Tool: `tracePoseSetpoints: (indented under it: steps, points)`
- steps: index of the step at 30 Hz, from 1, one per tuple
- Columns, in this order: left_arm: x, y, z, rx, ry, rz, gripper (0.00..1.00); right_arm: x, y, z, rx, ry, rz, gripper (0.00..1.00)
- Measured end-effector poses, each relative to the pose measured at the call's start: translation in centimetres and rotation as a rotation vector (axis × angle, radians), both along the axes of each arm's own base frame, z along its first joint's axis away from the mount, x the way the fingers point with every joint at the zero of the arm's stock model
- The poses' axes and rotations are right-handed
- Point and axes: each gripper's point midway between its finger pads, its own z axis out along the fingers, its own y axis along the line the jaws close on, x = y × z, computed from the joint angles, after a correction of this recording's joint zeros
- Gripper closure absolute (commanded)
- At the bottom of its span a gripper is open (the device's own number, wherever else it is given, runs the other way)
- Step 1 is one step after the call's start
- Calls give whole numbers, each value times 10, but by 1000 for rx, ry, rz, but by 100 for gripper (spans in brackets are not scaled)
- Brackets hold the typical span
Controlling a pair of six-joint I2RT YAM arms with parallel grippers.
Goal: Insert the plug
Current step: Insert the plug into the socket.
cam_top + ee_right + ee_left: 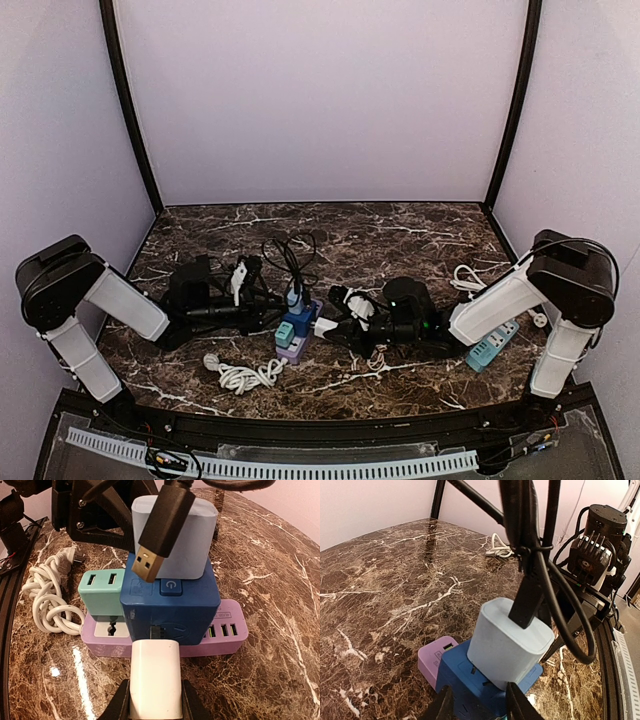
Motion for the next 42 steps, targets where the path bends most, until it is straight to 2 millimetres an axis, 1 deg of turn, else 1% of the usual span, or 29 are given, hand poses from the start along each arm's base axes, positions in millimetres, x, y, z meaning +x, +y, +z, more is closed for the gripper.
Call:
tracePoseSetpoints:
  steps: [8,21,33,42]
  points:
    - [0,-2,-4,6,-22,-15,65,4,2,0,-4,-16,2,100]
    - [4,-6,-3,6,-56,-29,70,8,3,-1,-17,-39,5,100]
    - [11,-6,-1,6,-73,-18,82,13,2,-3,-27,-53,-14,100]
    - [13,-6,-1,4,-78,-14,82,20,-3,1,-25,-57,-36,100]
